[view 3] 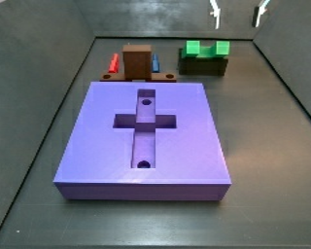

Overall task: Pick up the green object. Move up. Place the green object on the fixture. Regrasp the green object. Move to above the board. Insert the green object.
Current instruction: Regrasp the green object.

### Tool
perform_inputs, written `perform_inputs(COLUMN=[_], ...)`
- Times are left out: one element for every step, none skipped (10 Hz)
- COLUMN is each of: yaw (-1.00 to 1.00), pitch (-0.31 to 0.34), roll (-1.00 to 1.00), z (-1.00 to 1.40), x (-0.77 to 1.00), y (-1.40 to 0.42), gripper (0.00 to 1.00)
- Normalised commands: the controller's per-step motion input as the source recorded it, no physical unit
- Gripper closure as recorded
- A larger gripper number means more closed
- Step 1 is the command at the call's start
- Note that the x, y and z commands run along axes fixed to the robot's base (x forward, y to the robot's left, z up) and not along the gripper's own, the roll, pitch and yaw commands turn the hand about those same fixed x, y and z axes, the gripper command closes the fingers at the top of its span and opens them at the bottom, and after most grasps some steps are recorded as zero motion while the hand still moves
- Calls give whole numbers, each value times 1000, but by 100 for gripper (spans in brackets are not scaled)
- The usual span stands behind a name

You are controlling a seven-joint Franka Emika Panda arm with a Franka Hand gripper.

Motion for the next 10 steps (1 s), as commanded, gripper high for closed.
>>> perform_inputs(yaw=[546,577,546,557,469,371,360,357,360,377], pitch=[0,0,0,0,0,77,149,160,154,211], roll=[1000,1000,1000,1000,1000,1000,1000,1000,1000,1000], z=[260,229,229,189,166,11,0,0,0,0], x=[309,291,286,246,240,151,80,74,69,0], y=[0,0,0,0,0,0,0,0,0,0], gripper=[0,0,0,0,0,0,0,0,0,0])
